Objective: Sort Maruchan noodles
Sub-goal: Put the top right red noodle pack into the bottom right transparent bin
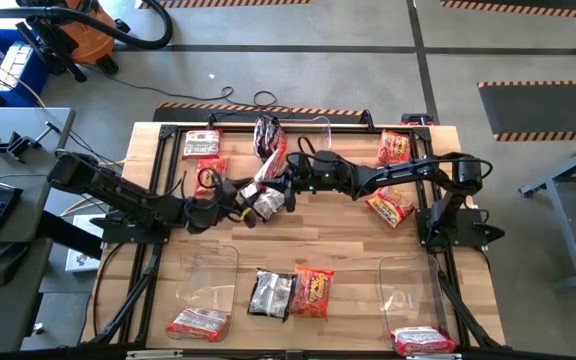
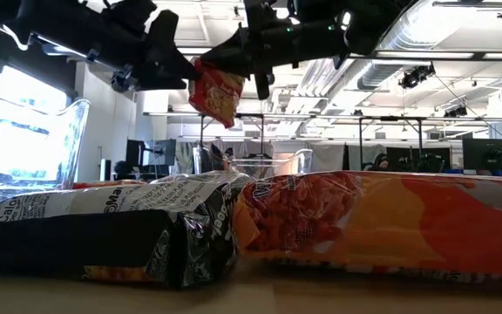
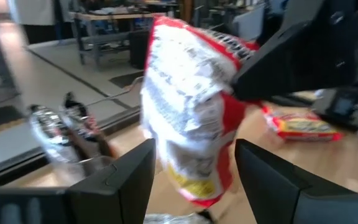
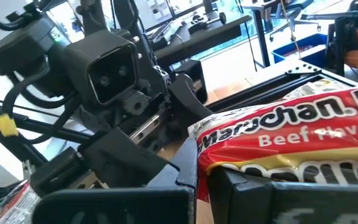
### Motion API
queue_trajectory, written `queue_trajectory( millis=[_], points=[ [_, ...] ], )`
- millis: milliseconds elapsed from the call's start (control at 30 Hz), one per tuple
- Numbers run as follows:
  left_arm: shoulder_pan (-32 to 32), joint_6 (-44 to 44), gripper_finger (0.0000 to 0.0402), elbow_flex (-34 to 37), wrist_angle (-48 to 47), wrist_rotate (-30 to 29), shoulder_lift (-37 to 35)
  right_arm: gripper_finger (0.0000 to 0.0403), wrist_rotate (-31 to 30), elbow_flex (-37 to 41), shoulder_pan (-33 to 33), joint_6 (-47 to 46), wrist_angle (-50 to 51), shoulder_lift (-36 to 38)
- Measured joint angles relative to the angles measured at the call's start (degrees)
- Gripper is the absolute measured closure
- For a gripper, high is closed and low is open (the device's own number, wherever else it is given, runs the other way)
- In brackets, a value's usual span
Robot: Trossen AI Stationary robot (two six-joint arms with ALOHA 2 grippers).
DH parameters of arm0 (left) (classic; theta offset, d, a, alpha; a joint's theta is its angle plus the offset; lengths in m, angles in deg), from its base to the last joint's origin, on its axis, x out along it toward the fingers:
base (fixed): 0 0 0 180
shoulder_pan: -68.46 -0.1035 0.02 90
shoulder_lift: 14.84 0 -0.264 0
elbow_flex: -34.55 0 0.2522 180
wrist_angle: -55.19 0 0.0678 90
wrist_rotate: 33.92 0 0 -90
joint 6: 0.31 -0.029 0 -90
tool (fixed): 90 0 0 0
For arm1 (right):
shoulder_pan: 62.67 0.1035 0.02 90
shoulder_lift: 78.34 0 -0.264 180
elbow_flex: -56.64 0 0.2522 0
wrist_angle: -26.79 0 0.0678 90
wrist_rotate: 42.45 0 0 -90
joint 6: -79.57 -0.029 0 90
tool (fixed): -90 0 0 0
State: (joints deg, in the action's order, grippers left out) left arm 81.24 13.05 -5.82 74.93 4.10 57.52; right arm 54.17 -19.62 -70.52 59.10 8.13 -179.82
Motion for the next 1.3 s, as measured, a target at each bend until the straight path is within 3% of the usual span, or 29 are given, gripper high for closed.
queue_trajectory(
  millis=[200, 400, 600, 733, 900, 1133, 1300],
  points=[
    [-2.08, -2.91, 0.019, -0.88, 1.14, 6.51, 0.0, 0.0403, 0.01, 0.0, 0.53, -0.06, -1.34, 0.0],
    [-3.75, -2.99, 0.0206, -1.18, 1.14, 6.94, 0.0, 0.0403, 0.04, 0.0, 0.56, -0.34, -1.68, 0.0],
    [-4.54, -4.2, 0.0278, -1.18, 1.07, 6.99, 0.0, 0.0403, 0.04, 0.0, 0.74, 0.54, -1.73, 0.0],
    [-4.51, -6.15, 0.034, -1.25, 1.16, 6.96, 0.0, 0.0395, 0.0, 0.0, 1.89, 6.59, -1.26, 0.0],
    [-4.54, -7.5, 0.0391, -1.25, 0.79, 7.58, 0.01, 0.0331, 0.91, -0.75, 2.68, 14.1, 4.06, 1.65],
    [-4.56, -8.14, 0.0398, -1.25, -0.75, 10.44, 0.0, 0.0221, 0.11, -5.29, 3.24, 23.2, 28.79, 9.17],
    [-4.82, -11.33, 0.0398, -1.25, -2.73, 19.21, 0.0, 0.0181, -5.16, -8.01, 4.77, 33.31, 45.29, 14.02]
  ],
)
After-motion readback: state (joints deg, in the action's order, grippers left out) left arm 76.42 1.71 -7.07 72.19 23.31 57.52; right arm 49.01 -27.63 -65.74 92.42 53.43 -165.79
